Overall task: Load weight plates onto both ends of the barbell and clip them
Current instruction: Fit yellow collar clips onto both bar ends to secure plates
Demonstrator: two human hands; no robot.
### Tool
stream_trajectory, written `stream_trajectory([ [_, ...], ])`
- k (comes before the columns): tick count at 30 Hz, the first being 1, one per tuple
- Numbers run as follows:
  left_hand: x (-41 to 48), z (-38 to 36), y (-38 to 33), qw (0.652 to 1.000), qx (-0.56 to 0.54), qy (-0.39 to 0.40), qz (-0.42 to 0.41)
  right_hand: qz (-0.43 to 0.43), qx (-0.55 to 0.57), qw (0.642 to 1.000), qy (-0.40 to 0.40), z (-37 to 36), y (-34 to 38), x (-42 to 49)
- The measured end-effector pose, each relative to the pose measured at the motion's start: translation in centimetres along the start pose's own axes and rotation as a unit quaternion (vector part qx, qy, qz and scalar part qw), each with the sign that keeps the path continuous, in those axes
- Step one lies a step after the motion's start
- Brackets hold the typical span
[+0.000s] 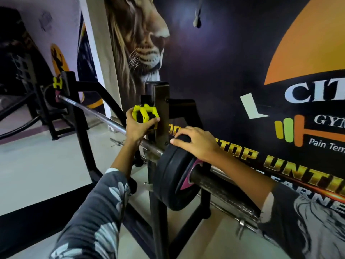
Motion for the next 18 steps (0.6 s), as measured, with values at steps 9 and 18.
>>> stream_trajectory([
  [9, -0.8, 1.2, -0.5, 0.998, -0.040, -0.046, -0.013, 0.019, -0.010, 1.000, 0.002, 0.0, 0.0, 0.1],
  [18, -4.1, 1.9, -2.8, 0.988, -0.016, -0.147, -0.032, 0.125, 0.121, 0.981, 0.080, 0.1, -1.9, 1.2],
])
Point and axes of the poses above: each hand's wrist, its own x-axis towards the middle knuckle, its own z-axis out of the back of the hand, y = z × x, the point moved 10 cm from there along x, towards the middle knuckle, and after that the axes turned 13 degrees about y, right-handed, at the moved point
